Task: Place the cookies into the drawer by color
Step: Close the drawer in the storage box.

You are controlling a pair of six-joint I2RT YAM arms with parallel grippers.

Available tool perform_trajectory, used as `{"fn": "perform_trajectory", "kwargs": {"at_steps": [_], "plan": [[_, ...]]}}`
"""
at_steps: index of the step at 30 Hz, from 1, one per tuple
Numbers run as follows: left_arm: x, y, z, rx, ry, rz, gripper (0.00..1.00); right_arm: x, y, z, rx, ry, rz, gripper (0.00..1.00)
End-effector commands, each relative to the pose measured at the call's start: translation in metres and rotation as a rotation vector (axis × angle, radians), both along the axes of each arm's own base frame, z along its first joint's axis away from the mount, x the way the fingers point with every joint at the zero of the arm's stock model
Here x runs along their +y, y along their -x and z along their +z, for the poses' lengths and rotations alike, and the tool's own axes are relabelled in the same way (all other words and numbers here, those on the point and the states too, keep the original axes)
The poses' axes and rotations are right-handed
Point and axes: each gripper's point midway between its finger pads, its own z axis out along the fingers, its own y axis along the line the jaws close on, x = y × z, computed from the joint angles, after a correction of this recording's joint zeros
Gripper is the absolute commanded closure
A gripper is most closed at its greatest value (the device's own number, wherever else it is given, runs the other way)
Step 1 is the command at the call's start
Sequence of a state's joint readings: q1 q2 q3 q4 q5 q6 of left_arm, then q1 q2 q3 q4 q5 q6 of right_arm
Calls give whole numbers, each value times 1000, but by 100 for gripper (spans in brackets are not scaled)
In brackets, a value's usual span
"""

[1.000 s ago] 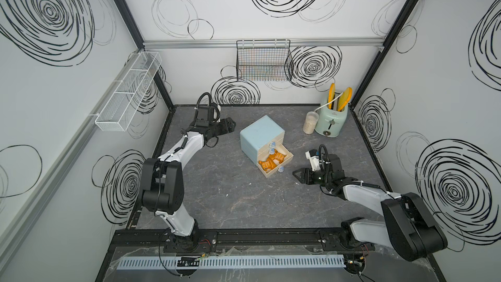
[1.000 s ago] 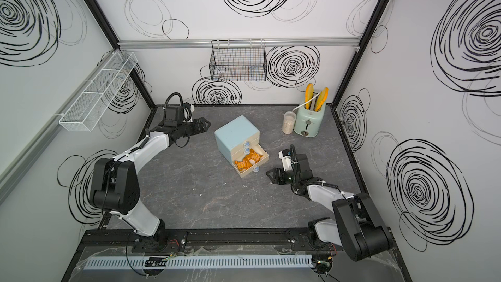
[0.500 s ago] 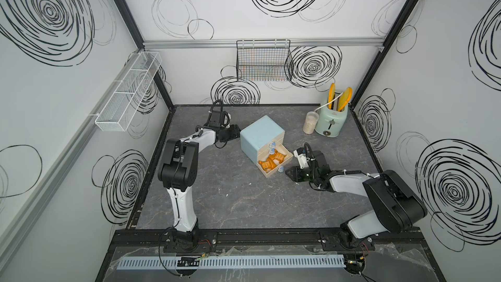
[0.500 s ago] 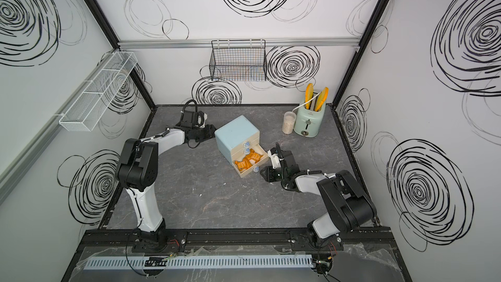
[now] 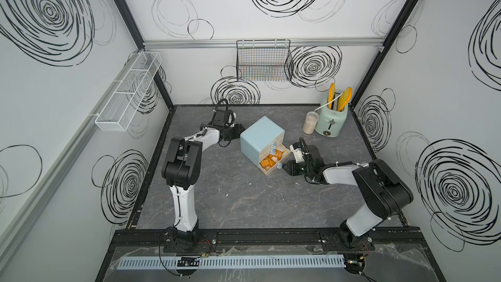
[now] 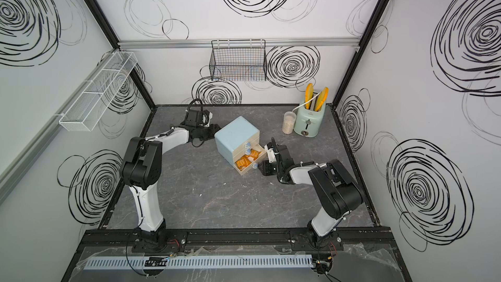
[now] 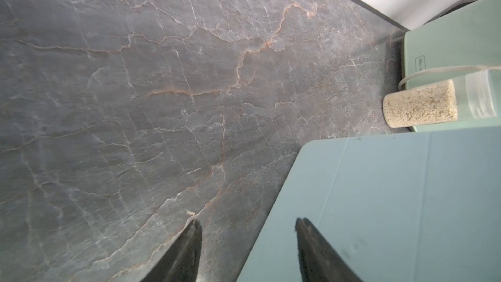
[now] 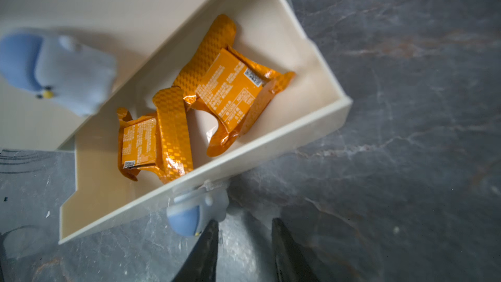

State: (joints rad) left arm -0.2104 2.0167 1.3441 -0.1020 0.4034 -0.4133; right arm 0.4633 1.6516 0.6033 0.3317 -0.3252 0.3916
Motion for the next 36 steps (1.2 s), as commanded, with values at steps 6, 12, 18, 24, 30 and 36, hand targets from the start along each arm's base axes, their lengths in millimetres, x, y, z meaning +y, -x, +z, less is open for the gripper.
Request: {"fn": "perform_trajectory", "kwargs": {"at_steps": [6, 12, 18, 24, 30, 36], "plan": [[-26, 30, -6, 29, 19, -116, 40, 14, -11, -5, -2, 2, 33, 63], [-29, 36, -11, 42, 24, -133, 40, 25, -18, -5, -2, -19, 43, 63], [-34, 39, -13, 48, 32, -152, 39, 33, -21, -5, 7, -45, 53, 63], [-34, 40, -13, 53, 31, -155, 38, 37, -21, -3, 4, -54, 57, 62], [-21, 36, -8, 32, -9, -105, 32, 28, -18, -3, -11, -33, 30, 52], [14, 36, 7, -25, -104, 24, 18, 6, -14, 5, -61, 25, -38, 35]]}}
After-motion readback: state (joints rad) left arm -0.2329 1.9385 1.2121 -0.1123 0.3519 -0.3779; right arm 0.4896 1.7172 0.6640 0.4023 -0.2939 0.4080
